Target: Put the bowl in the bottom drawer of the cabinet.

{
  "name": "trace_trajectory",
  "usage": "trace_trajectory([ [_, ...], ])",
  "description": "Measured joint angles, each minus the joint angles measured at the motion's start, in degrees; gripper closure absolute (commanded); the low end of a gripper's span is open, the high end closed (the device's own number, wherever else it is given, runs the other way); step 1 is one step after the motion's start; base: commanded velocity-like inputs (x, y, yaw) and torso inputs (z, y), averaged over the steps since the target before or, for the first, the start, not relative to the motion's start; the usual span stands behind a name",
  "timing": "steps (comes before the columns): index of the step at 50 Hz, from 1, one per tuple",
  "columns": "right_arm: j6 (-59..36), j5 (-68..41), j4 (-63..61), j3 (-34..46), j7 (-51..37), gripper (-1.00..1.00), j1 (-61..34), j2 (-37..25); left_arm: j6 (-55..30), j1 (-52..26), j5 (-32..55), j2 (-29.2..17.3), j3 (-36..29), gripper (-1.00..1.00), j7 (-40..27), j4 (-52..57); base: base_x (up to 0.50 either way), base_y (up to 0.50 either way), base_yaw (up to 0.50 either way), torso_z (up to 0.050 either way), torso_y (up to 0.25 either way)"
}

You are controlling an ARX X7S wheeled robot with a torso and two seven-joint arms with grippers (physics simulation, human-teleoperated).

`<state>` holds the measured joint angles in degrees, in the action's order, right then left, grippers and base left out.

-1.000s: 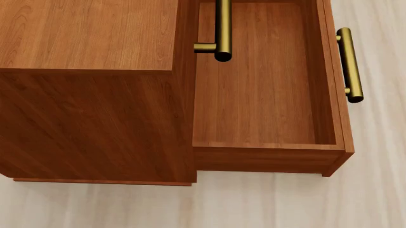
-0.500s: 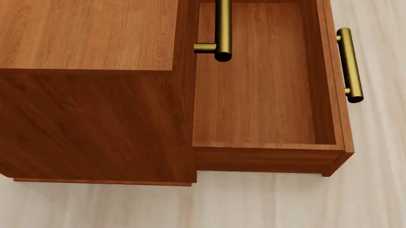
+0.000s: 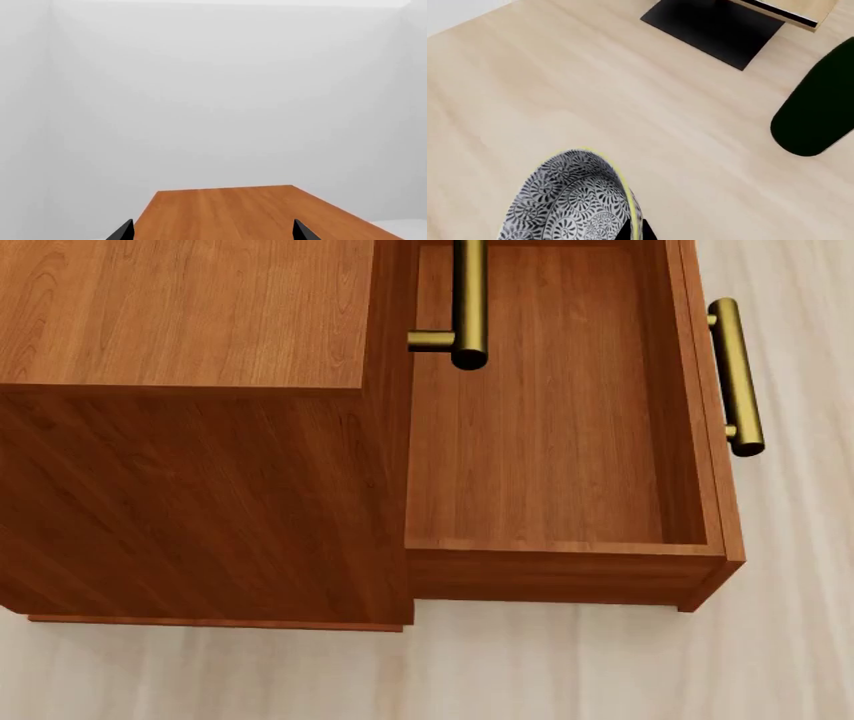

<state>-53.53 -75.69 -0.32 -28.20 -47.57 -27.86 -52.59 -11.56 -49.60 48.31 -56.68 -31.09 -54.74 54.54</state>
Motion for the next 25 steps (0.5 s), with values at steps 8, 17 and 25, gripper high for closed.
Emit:
trace_trajectory([
  [8,-0.8,-1.5,-1.8,0.6,-1.1,1.00,-2.2,-0.8,0.0,-0.2,0.1,0.0,0.0,-1.00,0.0,0.0,0.00,0.00,0.00,0.000,0.000],
  [17,-1.6,-3.3,-3.9,1.6,-2.3,1.00,-5.3,-1.5,0.0,-0.4,0.1,0.0,-0.2,-1.00,-0.1,0.1,0.00,0.00,0.00,0.000,0.000],
  [25,-2.1,-4.8,-5.5,3.3,-3.5,1.00,-8.5,-1.7,-0.2,-0.7,0.3,0.0,-0.3,-1.00,-0.2,0.2,0.00,0.00,0.00,0.000,0.000],
])
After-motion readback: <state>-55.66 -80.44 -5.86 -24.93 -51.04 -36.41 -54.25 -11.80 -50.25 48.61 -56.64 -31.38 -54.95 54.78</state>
